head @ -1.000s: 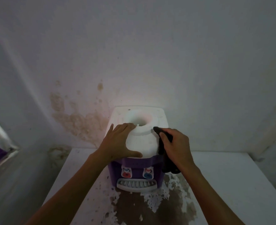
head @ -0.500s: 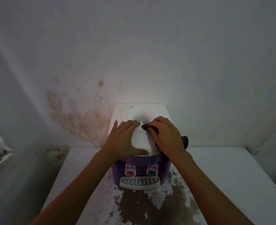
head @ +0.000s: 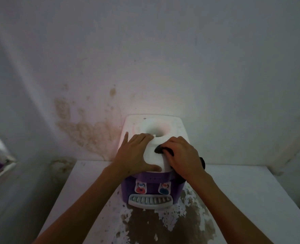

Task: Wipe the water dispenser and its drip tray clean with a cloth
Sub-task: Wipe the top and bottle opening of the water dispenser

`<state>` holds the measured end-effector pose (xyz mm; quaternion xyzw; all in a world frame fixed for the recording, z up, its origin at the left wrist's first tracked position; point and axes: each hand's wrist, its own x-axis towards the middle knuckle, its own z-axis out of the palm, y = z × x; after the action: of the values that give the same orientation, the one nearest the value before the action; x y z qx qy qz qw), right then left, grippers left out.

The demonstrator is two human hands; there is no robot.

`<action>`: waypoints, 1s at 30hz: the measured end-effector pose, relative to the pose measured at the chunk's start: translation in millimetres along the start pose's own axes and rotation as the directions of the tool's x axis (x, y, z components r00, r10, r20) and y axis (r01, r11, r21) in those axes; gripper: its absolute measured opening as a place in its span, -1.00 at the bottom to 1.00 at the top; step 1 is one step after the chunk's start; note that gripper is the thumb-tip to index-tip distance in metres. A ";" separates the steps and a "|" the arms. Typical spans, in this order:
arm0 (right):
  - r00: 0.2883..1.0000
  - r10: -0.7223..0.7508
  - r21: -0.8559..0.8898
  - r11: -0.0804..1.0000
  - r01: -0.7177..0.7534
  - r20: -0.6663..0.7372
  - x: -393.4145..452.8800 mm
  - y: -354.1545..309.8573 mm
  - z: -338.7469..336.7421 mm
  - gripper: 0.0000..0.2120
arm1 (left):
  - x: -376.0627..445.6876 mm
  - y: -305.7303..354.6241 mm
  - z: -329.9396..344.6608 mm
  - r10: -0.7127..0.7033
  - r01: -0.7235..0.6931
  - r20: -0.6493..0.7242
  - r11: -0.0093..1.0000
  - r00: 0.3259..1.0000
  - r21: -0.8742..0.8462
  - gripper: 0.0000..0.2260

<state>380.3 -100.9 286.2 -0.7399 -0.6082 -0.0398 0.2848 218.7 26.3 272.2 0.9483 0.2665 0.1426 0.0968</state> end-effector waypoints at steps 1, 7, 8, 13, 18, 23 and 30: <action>0.999 -0.031 0.006 1.000 0.031 0.032 -5.2 -1.7 -0.8 -0.82 | -0.6 0.1 0.0 -0.001 0.001 -0.003 1.000 1.000 -0.002 0.06; 0.996 0.084 -0.026 0.996 -0.084 0.010 -3.8 17.6 -9.8 -0.83 | 1.8 -0.6 -1.9 -0.018 0.018 0.017 1.000 1.000 0.012 0.03; 0.988 0.148 -0.053 0.987 -0.150 -0.041 -4.6 19.9 -7.7 -0.83 | 2.1 0.5 -1.9 -0.017 0.017 0.016 1.000 1.000 0.008 0.02; 0.993 0.088 -0.014 0.996 -0.089 -0.078 -18.2 -1.7 7.7 -0.82 | 0.7 2.7 -1.6 -0.021 0.021 0.010 1.000 1.000 -0.008 0.03; 1.000 -0.009 0.129 0.992 0.007 0.014 -25.8 6.9 3.6 -0.78 | -1.6 5.5 -4.5 -0.026 0.027 0.034 0.999 0.999 -0.040 0.03; 0.956 0.211 0.133 0.973 -0.186 -0.206 -27.6 17.3 14.2 -0.81 | -0.7 6.8 -13.1 -0.028 0.032 0.087 0.999 0.996 -0.043 -0.01; 0.995 -0.056 0.087 0.994 0.063 -0.080 -38.1 4.8 17.7 -0.77 | 3.2 6.1 -13.8 -0.030 0.034 0.096 0.999 0.995 -0.035 0.01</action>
<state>369.8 -126.5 254.2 -0.7058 -0.6197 -0.0497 0.3397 219.9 24.3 287.5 0.9477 0.2741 0.1003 0.1289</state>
